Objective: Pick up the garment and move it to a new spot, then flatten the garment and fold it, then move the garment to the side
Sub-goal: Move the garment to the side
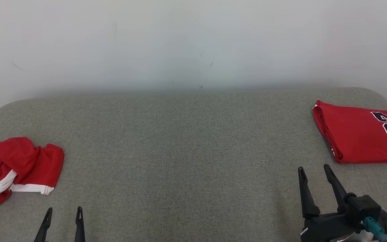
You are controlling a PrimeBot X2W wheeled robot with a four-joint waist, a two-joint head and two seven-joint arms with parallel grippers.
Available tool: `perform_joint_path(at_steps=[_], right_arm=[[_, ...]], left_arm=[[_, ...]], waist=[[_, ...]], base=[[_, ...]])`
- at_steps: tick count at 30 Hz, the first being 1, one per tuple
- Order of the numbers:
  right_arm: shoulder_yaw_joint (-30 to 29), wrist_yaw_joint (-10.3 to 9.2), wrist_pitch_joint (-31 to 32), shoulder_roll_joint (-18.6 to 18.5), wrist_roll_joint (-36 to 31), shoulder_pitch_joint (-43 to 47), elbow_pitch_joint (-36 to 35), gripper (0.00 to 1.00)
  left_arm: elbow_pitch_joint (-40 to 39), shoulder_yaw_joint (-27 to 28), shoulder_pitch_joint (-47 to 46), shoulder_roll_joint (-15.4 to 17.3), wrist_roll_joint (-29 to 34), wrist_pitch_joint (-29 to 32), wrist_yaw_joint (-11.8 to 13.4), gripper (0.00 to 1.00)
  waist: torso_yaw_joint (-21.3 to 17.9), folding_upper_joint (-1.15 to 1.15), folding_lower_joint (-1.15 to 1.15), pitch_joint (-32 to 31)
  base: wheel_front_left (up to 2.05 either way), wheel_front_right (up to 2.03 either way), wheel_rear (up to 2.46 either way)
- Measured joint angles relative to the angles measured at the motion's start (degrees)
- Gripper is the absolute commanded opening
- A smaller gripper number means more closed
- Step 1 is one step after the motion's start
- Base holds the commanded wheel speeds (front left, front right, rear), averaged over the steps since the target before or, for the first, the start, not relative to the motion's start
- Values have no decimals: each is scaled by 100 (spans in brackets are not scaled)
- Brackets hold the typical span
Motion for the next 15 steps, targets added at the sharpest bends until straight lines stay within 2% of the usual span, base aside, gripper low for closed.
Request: perform_joint_path(at_steps=[6,15], right_arm=[[-44,0,0,230,-242,599,-286,100],[-354,0,0,354,-611,889,-425,100]], left_arm=[[29,3,35,1,10,0,86,100],[107,-31,92,71,131,57,249,100]], waist=[[8,0,0,-61],[-15,0,0,-142]], base=[[0,0,0],[0,0,0]])
